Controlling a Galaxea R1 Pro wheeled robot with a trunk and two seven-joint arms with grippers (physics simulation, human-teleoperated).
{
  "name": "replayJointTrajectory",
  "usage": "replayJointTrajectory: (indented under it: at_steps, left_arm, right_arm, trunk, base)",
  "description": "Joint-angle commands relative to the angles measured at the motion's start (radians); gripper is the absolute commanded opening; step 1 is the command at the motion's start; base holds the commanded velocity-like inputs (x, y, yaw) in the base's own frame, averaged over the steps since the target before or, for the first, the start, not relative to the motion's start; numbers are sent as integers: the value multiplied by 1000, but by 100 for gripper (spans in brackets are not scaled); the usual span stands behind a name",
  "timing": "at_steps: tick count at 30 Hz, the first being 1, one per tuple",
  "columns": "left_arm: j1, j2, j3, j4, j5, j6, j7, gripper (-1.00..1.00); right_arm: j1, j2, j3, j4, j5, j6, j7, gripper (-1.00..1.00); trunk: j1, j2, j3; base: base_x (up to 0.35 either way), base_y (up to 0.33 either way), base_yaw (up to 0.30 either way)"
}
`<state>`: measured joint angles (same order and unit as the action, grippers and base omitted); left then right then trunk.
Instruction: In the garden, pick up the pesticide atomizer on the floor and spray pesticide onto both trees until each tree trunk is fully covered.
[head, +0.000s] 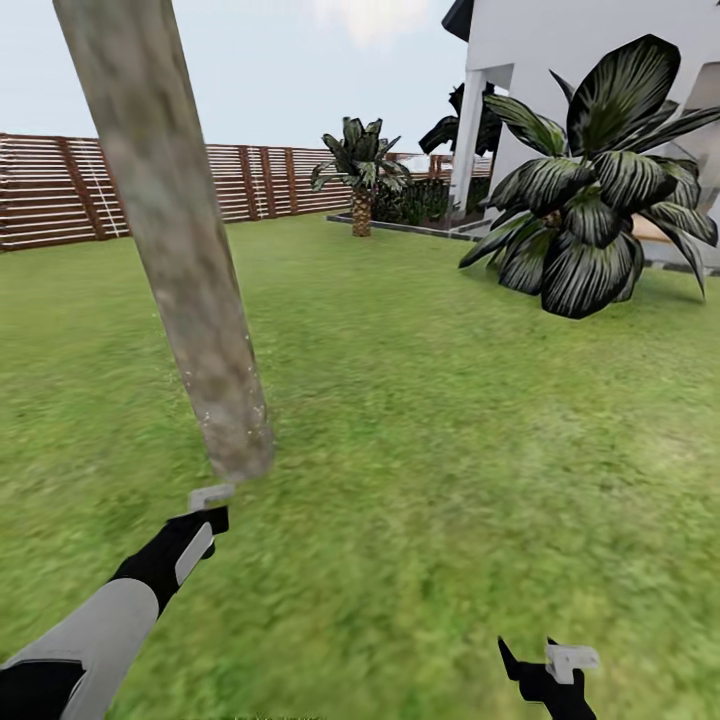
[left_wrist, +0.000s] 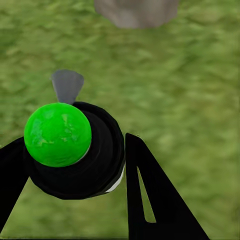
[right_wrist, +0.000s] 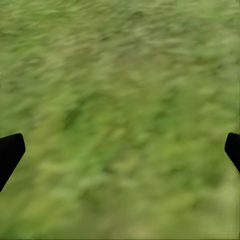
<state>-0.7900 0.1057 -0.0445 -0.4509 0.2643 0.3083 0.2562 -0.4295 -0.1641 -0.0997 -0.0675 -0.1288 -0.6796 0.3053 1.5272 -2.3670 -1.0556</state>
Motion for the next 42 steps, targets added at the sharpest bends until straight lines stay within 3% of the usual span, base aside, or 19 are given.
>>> replayJointTrajectory:
  at_steps: [1,9,18,21,23,26,28,31,33,34,37,42]
  left_arm:
    - [0,0,0,0,0,0,0,-100]
    - [0,0,0,0,0,0,1,-100]
    - [-19,-4,-9,-18,-4,13,-19,-100]
    - [-73,-15,-12,-20,-7,44,-22,-100]
    - [-127,-17,-12,-21,-7,113,-36,-100]
    - [-157,-6,-13,-34,-10,153,-123,-100]
    - [-162,1,-13,-55,-25,173,-167,-100]
    - [-179,-1,-11,-131,-110,273,-178,-100]
    - [-202,2,-10,-155,-143,324,-178,-100]
    - [-231,12,-8,-160,-151,356,-178,-100]
    - [-250,46,-8,-163,-153,374,-180,-100]
    - [-254,8,-11,-166,-149,377,-182,-100]
  right_arm:
    - [0,0,0,0,0,0,0,100]
    - [0,0,0,0,0,0,0,100]
    - [0,0,0,0,0,0,0,100]
    - [0,0,0,0,0,0,0,100]
    - [0,0,0,0,0,0,0,100]
    - [0,0,0,0,0,0,0,100]
    - [0,0,0,0,0,0,0,100]
    - [0,0,0,0,1,0,0,100]
    - [0,0,0,0,1,0,0,100]
    - [0,0,0,0,1,0,0,100]
    - [0,0,0,0,1,0,0,100]
    - [0,0,0,0,1,0,0,100]
  trunk:
    - [0,0,0]
    - [0,0,0]
    - [0,0,0]
    - [0,0,0]
    - [0,0,0]
    - [0,0,0]
    - [0,0,0]
    - [0,0,0]
    - [0,0,0]
    - [0,0,0]
    - [0,0,0]
    - [0,0,0]
  base:
    - [0,-276,279]
    - [0,-275,279]
    - [0,-27,119]
    - [0,0,0]
    - [0,0,0]
    - [0,0,0]
    - [0,0,0]
    - [0,0,0]
    - [0,0,0]
    - [0,0,0]
    - [0,0,0]
    - [0,0,0]
